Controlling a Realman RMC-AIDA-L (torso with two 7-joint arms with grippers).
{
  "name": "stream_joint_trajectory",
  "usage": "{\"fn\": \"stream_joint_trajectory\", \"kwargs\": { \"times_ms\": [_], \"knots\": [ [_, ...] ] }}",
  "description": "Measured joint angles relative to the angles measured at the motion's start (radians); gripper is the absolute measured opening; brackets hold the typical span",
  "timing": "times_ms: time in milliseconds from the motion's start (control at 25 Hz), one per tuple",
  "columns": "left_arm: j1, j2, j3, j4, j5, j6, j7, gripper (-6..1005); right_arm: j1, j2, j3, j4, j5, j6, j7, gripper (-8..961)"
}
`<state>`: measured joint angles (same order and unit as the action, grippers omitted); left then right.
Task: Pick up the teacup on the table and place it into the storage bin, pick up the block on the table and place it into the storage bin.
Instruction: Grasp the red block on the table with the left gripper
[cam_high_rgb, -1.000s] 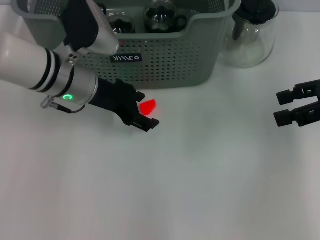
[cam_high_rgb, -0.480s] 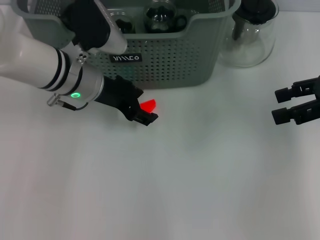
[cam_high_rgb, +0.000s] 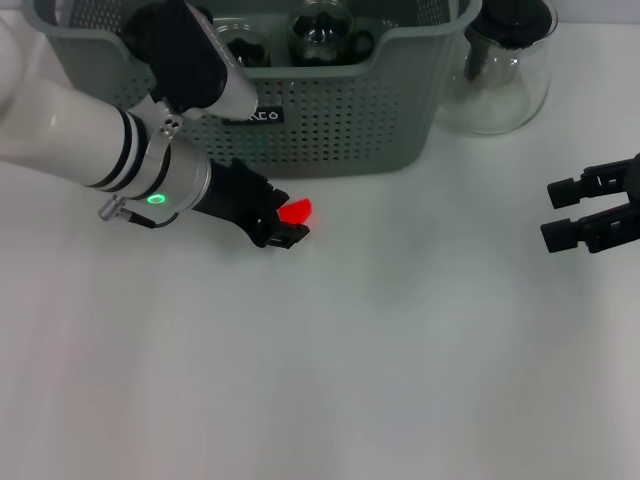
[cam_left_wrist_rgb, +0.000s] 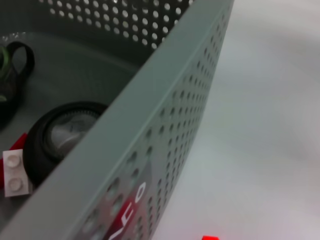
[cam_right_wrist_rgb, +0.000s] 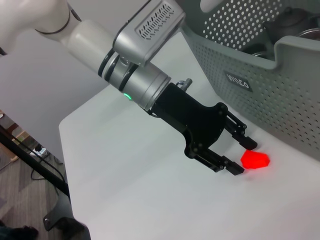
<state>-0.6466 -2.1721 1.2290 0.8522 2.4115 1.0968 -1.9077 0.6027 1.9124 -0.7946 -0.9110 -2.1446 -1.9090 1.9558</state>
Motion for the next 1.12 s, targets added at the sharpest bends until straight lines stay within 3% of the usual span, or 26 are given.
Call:
{"fn": "stream_joint_trajectory", "kwargs": {
  "times_ms": [120,560,800,1120],
  "knots": [
    [-0.002,0.000,0.001,-0.011,0.000,-0.012,-0.001,523,0.000,0.001,0.000,0.000,0.000,0.000,0.000,927],
    [-0.009,-0.002,0.004,-0.028,-0.008,-0.035,-0.008,520,0.000,0.002,0.000,0.000,0.000,0.001,-0.003,928],
    [-0.014,-0.001,0.060,-0.033,-0.002,-0.081,-0.057,518,0.000,0.002,0.007,0.000,0.000,0.002,-0.013,928],
    [-0.024,0.000,0.077,-0.036,-0.001,-0.081,-0.094,389,0.000,0.002,0.023,-0.003,0.000,0.002,-0.014,928]
  ]
}}
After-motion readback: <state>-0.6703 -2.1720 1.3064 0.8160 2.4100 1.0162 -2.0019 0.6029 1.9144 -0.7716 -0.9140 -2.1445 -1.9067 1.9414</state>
